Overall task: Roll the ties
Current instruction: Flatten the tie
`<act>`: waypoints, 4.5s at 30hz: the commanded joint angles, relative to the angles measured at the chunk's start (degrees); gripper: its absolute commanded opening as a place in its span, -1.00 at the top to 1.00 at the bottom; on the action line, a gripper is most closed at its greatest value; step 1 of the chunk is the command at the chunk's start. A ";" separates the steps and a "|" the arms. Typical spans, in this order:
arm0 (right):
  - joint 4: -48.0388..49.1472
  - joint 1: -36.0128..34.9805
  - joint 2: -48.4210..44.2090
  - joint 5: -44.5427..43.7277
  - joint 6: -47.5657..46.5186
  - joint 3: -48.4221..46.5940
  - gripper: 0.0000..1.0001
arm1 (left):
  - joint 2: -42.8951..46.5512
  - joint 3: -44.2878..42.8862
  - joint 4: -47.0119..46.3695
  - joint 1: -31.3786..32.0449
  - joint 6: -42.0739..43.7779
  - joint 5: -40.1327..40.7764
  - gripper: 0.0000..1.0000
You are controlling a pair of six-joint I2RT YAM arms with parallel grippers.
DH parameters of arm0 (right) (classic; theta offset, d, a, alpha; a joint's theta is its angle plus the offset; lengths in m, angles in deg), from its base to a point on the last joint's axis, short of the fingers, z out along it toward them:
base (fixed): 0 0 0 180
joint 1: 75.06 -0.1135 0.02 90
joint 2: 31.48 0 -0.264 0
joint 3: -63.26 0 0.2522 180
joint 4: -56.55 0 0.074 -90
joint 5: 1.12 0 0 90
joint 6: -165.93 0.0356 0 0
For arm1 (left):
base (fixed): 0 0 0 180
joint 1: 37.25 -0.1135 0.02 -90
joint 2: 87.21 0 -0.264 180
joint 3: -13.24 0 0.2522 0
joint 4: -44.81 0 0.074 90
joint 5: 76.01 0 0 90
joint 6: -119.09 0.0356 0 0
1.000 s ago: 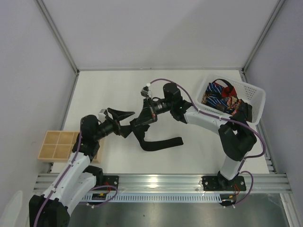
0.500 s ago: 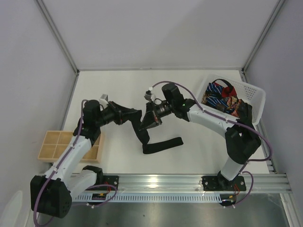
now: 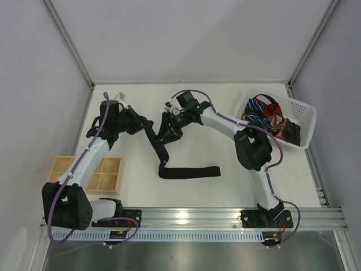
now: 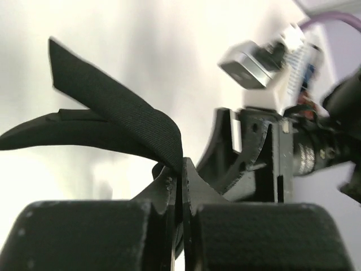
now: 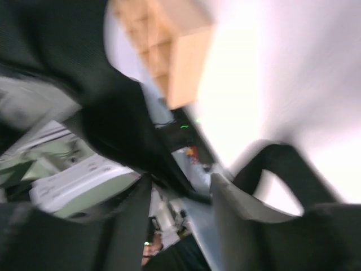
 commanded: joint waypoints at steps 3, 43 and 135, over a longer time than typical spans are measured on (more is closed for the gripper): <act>-22.12 1.33 2.75 -15.42 -10.07 -8.80 -0.15 | -4.09 3.12 -2.89 -5.64 9.13 5.84 0.99; 0.54 0.90 -30.23 -43.77 -0.23 45.88 1.00 | -7.97 3.48 -1.50 -7.13 12.82 9.19 0.99; -15.01 20.85 -52.30 -43.16 -1.81 55.02 0.38 | -38.90 -21.66 16.78 -11.35 7.90 27.82 0.19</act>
